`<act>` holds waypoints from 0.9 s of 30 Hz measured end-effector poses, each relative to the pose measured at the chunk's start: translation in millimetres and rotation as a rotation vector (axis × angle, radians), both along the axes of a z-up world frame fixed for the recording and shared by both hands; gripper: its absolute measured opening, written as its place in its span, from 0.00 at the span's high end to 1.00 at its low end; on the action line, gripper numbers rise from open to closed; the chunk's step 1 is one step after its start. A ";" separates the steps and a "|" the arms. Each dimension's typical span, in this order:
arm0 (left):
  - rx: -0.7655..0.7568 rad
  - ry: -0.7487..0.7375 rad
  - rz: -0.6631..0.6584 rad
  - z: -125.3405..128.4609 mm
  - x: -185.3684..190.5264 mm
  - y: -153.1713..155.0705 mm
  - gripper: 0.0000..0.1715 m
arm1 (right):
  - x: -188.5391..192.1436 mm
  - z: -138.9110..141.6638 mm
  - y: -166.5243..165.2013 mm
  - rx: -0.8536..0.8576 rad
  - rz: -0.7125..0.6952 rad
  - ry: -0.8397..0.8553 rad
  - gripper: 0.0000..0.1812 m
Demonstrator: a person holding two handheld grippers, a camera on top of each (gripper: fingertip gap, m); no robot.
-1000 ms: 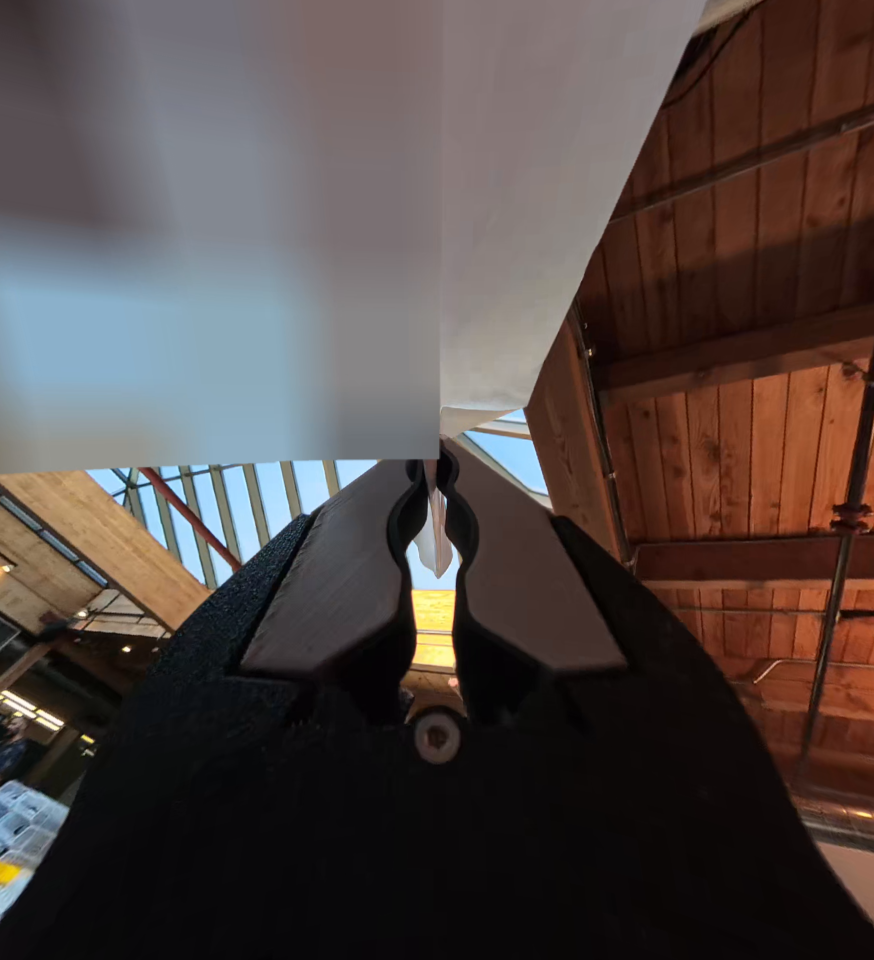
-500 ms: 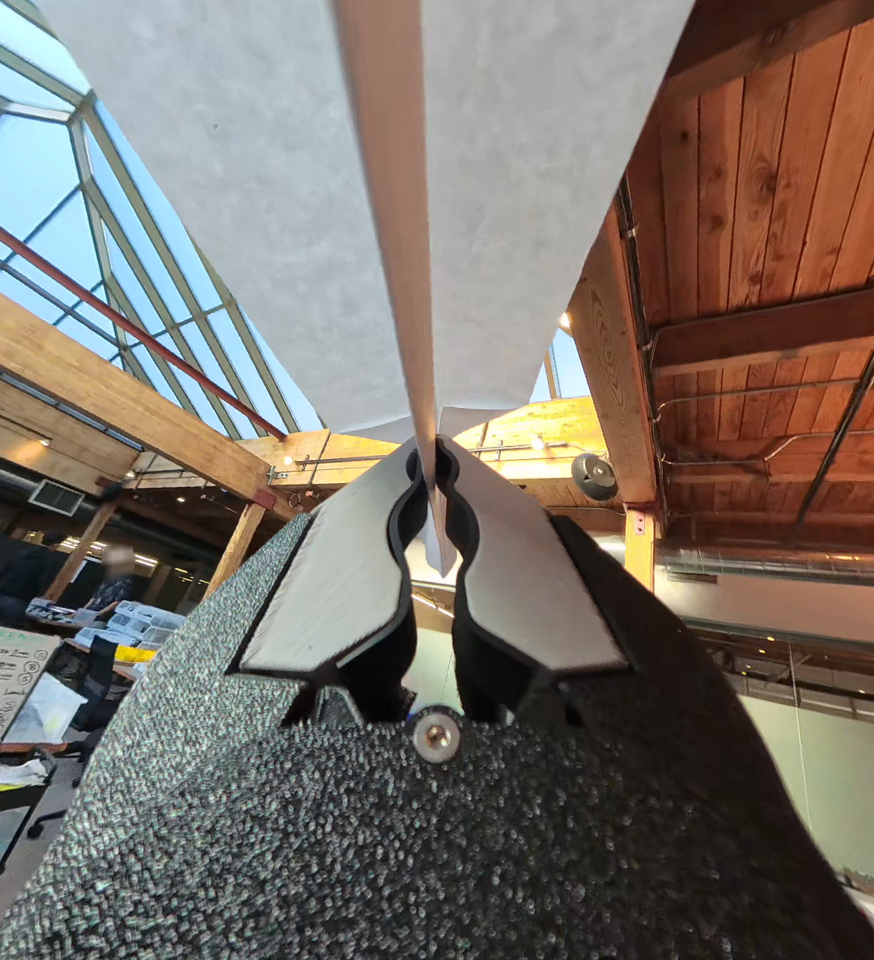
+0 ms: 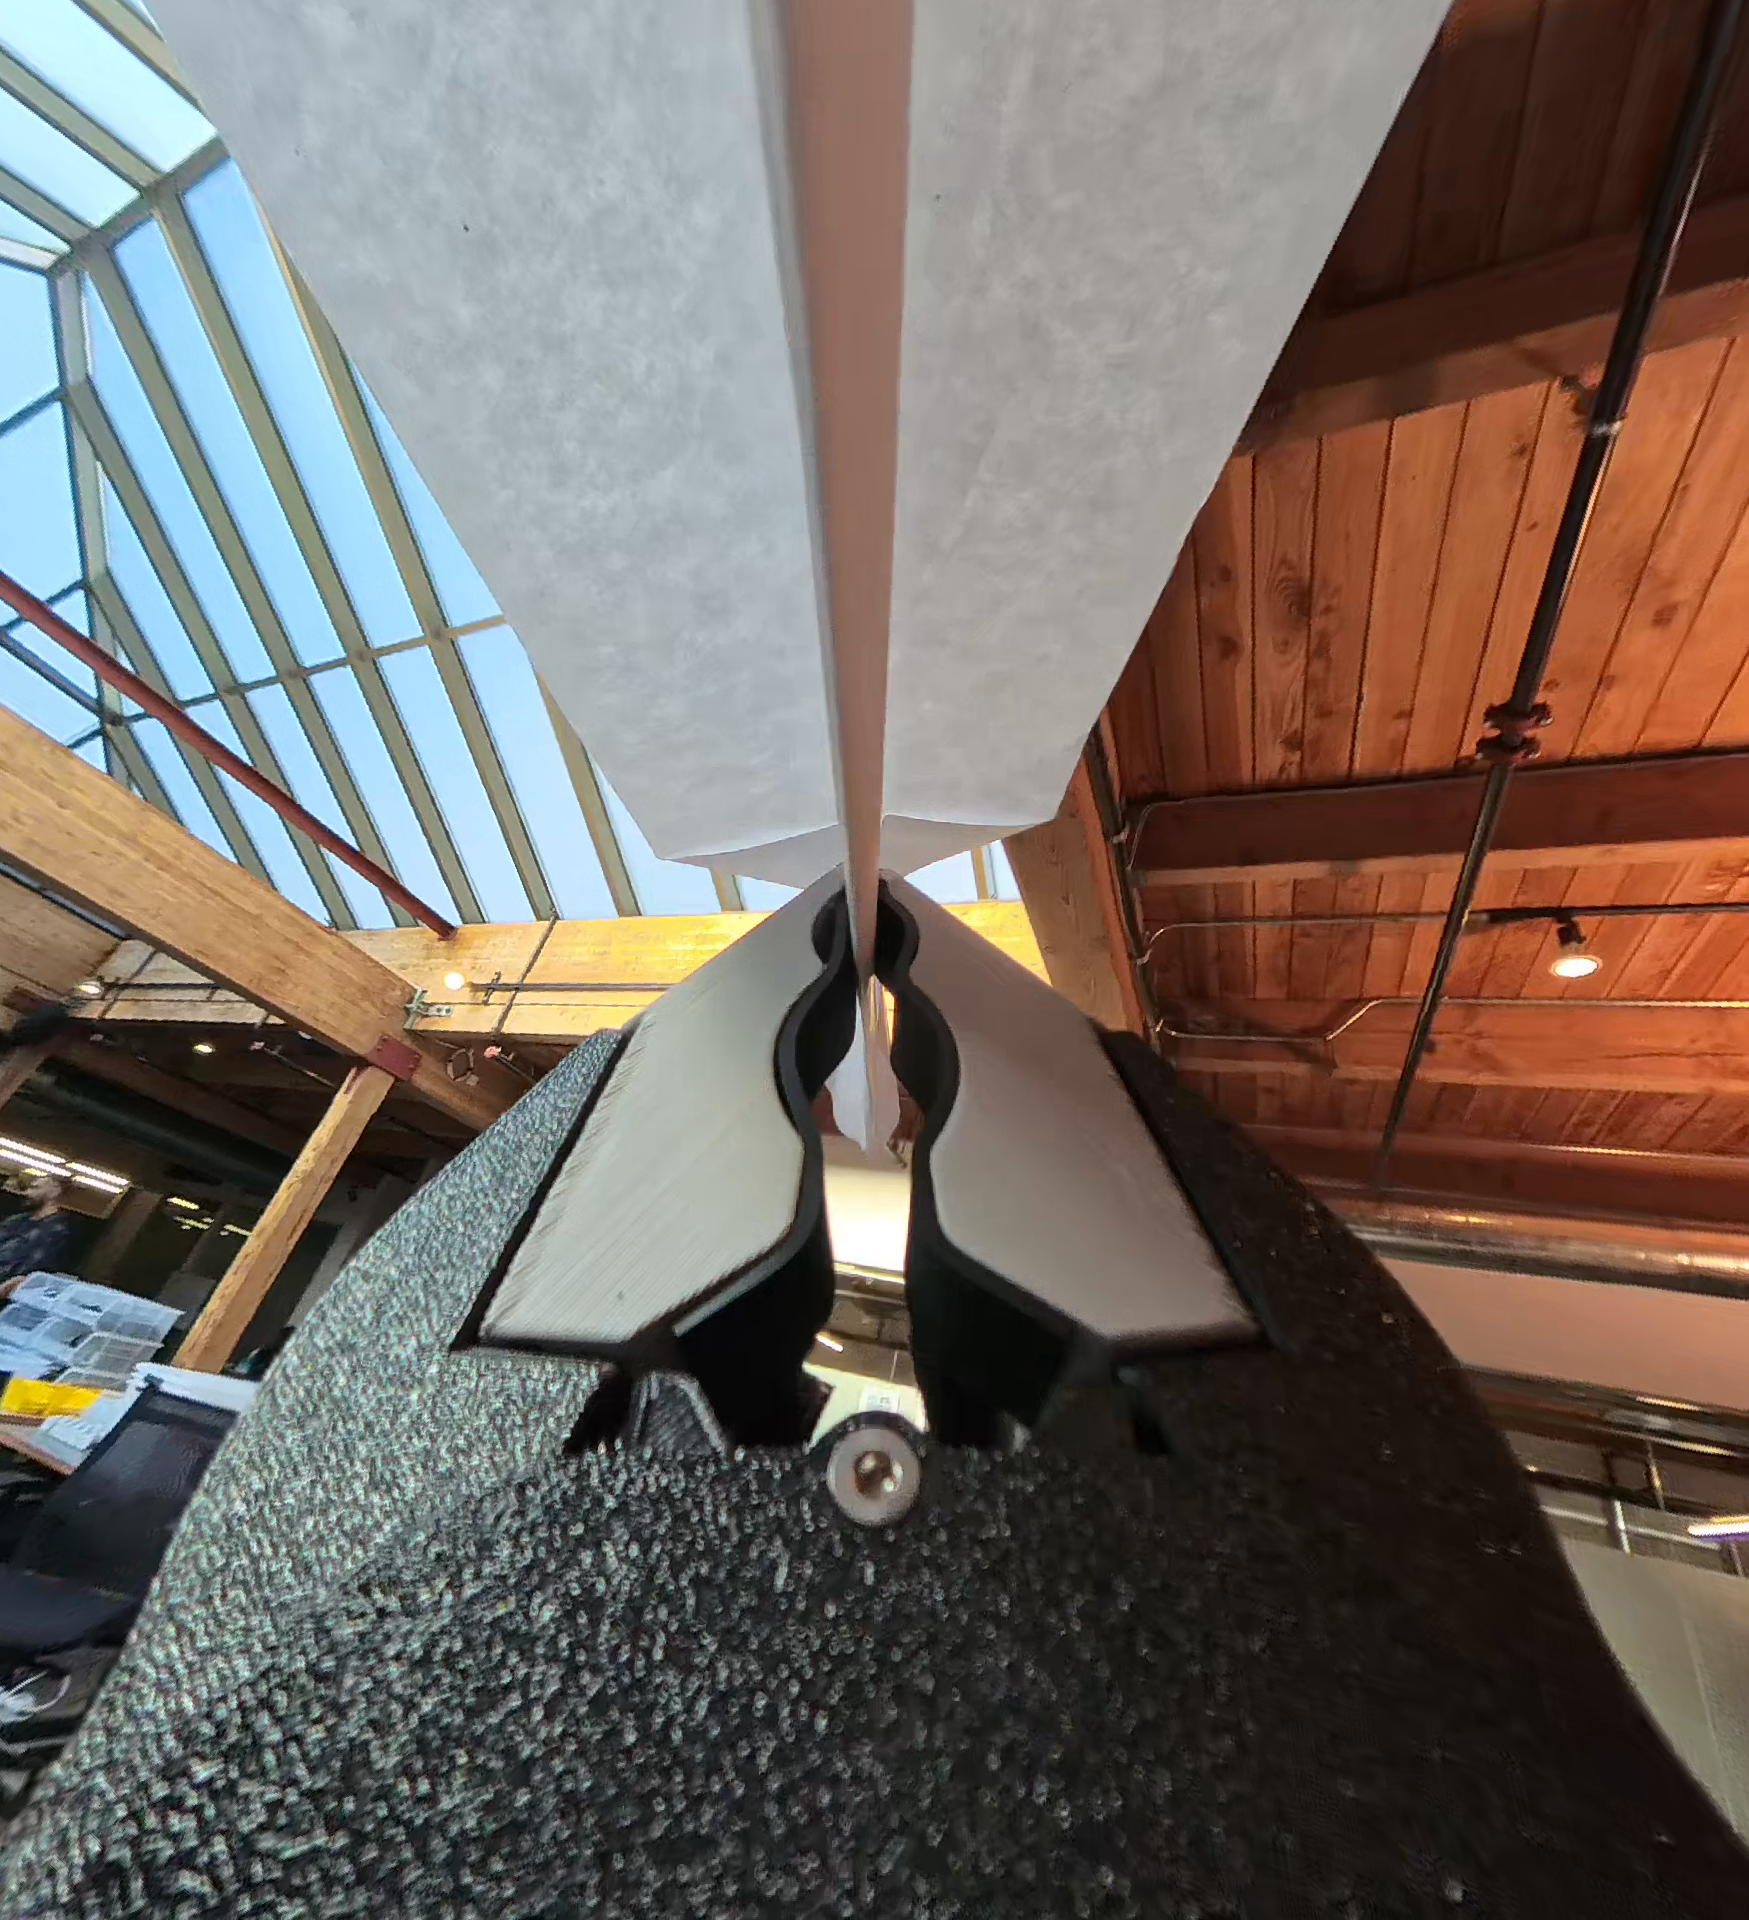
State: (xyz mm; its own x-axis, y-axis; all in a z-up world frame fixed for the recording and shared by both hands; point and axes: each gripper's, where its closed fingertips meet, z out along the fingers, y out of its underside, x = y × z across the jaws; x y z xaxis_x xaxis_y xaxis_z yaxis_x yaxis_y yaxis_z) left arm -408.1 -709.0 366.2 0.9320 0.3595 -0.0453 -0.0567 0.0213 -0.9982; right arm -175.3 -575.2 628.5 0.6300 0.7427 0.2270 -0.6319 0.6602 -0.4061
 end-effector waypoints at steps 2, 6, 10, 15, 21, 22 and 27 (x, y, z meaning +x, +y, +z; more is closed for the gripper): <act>0.003 0.004 -0.030 2.4 9.7 8.0 0.74 | 43.7 4.0 -15.0 0.016 -0.015 0.036 1.00; 0.006 0.023 -0.105 8.4 30.7 23.7 0.74 | 118.7 2.7 -60.6 0.072 -0.083 0.126 1.00; -0.002 0.054 -0.160 12.3 41.8 32.2 0.74 | 159.5 2.6 -104.5 0.126 -0.148 0.195 1.00; -0.012 0.082 -0.167 13.5 38.0 21.0 0.74 | 152.0 4.8 -116.9 0.093 -0.139 0.257 1.00; -0.024 0.086 -0.111 8.5 13.3 -22.0 0.75 | 29.0 -1.3 -43.3 -0.033 -0.110 0.177 1.00; -0.030 0.088 -0.097 6.5 7.4 -30.0 0.76 | 2.7 -3.6 -25.6 -0.062 -0.096 0.146 1.00; -0.043 0.065 -0.023 1.3 -23.1 -66.7 0.76 | -108.5 -23.6 38.2 -0.151 -0.109 -0.016 1.00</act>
